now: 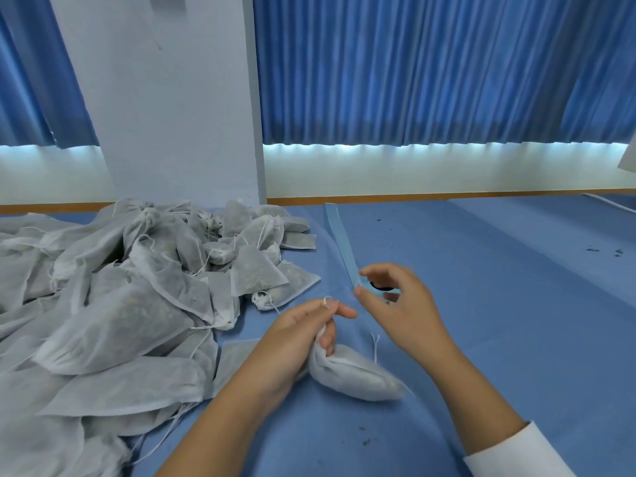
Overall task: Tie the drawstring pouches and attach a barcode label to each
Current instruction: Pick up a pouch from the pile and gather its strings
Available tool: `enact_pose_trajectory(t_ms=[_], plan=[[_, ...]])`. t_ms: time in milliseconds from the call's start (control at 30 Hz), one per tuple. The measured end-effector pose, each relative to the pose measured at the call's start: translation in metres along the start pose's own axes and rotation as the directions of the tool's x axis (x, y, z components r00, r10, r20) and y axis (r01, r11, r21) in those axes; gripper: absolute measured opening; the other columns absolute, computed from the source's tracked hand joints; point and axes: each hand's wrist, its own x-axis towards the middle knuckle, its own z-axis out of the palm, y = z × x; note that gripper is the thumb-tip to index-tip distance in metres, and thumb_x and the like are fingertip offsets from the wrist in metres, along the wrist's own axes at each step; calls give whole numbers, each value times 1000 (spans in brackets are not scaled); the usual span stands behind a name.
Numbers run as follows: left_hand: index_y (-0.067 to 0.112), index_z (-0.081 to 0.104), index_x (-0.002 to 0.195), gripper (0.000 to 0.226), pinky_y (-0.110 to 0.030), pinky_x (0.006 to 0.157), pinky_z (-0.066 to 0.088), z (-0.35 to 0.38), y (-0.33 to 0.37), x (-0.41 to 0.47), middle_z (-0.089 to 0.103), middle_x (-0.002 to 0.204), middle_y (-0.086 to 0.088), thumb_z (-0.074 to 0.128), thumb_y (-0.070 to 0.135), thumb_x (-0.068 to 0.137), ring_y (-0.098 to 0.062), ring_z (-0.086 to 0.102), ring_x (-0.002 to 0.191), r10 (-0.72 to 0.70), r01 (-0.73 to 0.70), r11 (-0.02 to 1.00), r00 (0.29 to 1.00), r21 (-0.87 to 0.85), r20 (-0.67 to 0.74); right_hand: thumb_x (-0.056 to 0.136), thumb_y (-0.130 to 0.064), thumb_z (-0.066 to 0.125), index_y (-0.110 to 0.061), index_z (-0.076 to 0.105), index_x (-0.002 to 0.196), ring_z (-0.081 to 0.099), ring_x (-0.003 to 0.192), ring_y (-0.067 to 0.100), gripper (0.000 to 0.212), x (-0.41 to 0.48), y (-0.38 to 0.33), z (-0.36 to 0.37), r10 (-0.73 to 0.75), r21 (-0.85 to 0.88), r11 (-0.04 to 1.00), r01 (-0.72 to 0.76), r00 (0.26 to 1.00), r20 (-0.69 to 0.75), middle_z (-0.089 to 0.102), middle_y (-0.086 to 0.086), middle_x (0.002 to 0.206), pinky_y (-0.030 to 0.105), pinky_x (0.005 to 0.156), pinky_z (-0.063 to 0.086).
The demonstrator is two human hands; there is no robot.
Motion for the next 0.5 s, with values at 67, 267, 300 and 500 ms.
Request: enact_pose_trajectory(t_ms=[67,267,300,500], plan=[[16,76,86,31,-17,54,35,-1,1,1,39,54,3,49,23,100,-10,38,53,-11,10,999,1000,-45,-29,85,-10,72,-25,69,80,58,70,2,16,2,-2,-8,-22,150,989,15,999,43,66,-14,78,13,66,45],[14,70,74,33,-16,55,39,-6,5,-2,49,60,0,48,8,97,-10,44,56,-23,24,999,999,-24,30,93,-10,64,-19,76,88,62,71,7,16,-3,-7,-11,-41,280,954,-104,883,467,71,-5,77,19,60,47],[15,69,69,36,-15,55,40,-7,6,-2,51,62,-1,47,6,96,-10,46,57,-27,28,999,999,-16,42,94,-11,63,-19,77,90,62,73,7,16,-4,-7,-10,-35,287,950,-124,871,491,71,-4,79,18,60,47],[17,66,65,38,-19,58,39,-12,8,-3,50,63,-2,45,6,94,-9,47,60,-54,48,996,995,74,82,93,-10,63,-21,77,88,61,69,8,18,-5,-8,-7,-37,325,933,-156,855,518,71,0,78,19,55,47]])
